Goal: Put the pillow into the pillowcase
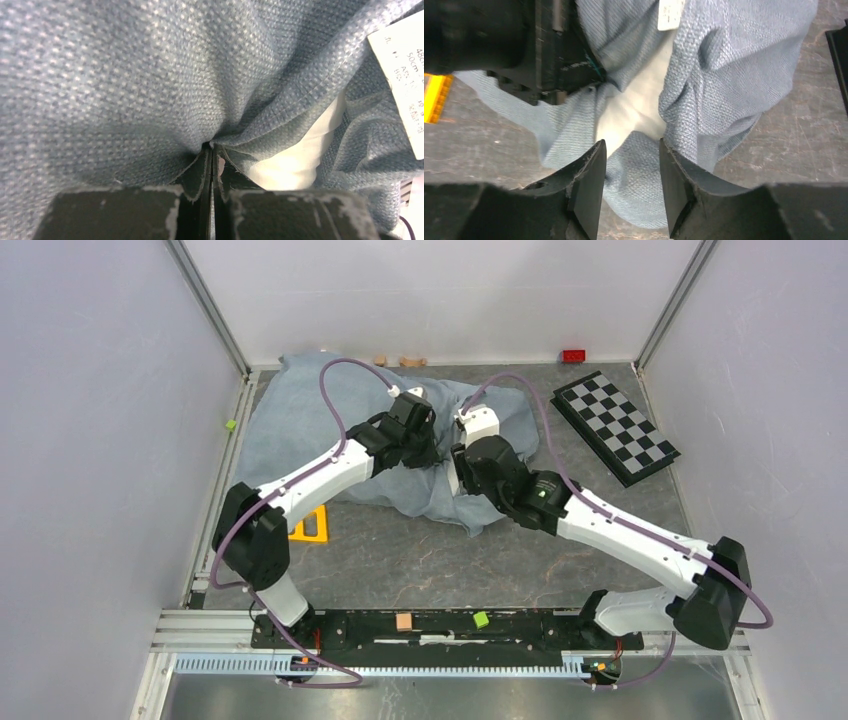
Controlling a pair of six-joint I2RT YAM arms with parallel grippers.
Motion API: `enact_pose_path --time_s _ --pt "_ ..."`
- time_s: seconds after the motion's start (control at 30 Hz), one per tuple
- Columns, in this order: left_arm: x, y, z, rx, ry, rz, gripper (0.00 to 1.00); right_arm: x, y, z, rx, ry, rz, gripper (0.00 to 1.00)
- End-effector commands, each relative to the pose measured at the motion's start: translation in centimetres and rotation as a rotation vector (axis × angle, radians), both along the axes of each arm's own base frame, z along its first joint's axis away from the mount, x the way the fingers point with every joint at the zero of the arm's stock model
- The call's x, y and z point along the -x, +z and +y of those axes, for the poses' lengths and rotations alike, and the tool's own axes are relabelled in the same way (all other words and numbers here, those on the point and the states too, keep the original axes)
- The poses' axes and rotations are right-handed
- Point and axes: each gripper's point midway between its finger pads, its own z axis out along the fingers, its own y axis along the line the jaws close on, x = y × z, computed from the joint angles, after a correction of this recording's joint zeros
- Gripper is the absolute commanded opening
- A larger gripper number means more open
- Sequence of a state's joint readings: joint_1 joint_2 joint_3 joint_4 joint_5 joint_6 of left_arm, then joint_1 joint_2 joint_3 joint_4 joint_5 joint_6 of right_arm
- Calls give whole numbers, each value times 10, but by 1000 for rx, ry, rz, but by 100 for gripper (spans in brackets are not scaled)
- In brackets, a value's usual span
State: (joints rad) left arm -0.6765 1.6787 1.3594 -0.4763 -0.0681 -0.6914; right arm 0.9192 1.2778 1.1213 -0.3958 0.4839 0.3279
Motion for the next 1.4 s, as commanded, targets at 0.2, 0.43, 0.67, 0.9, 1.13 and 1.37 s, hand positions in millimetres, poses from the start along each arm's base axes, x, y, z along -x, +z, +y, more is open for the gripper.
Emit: enact_pose_path --time_s 0.2,0.43,0.67,0.9,1.13,1.37 --pt "22 16 33 -89 13 -16 2 -8 -57 -22 10 -47 93 67" --pt "70 97 23 -130 -101 -160 2 -26 -55 22 -63 106 93 47" --pt "103 179 -4 -8 -144 -275 2 -39 -46 53 -113 195 69 44" --pt "71 109 27 -119 -31 -183 2 -30 -48 21 -149 154 55 35" --pt "34 49 82 -275 74 -146 2 -8 -18 12 -234 190 1 22" --pt "16 9 55 -223 -46 -116 2 -2 12 26 -322 258 -19 7"
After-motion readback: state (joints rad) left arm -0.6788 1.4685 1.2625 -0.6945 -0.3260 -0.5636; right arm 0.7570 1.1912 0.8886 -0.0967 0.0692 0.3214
